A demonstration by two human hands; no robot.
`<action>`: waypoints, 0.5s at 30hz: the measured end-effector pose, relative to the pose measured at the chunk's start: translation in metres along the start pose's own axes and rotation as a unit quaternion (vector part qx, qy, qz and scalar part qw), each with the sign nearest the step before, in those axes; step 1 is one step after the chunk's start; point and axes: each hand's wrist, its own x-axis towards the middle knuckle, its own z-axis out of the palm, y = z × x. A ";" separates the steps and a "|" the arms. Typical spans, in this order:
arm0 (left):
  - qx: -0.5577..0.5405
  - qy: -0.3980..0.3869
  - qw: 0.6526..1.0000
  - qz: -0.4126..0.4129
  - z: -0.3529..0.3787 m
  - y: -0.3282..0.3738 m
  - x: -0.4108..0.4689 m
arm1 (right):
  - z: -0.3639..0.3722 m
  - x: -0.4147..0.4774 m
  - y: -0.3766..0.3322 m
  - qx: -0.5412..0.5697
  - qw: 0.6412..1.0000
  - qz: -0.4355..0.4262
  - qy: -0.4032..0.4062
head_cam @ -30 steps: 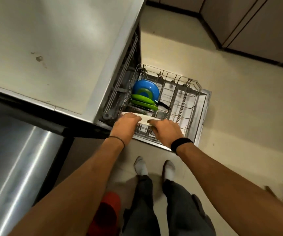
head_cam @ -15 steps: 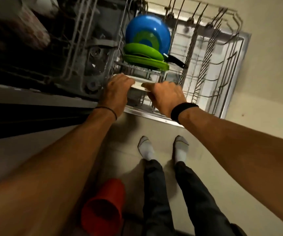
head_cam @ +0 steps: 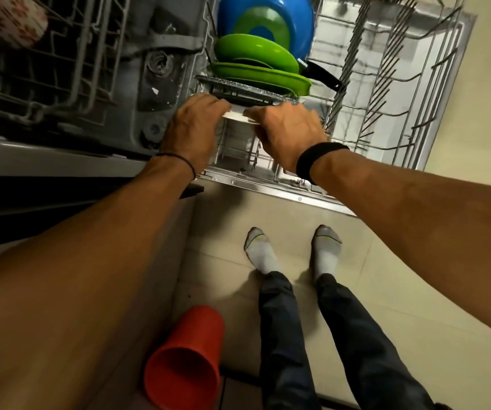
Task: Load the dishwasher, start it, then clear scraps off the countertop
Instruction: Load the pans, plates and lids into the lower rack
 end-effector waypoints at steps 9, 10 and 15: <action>0.014 0.018 1.000 -0.002 -0.003 0.003 0.005 | 0.009 0.032 0.001 0.024 0.999 0.024 -0.009; 0.022 0.012 1.000 0.006 -0.001 0.004 0.002 | 0.012 0.031 0.002 0.029 0.999 0.026 -0.009; 0.052 -0.015 0.998 0.008 0.001 0.007 -0.006 | 0.032 0.000 0.004 0.084 0.996 -0.012 0.038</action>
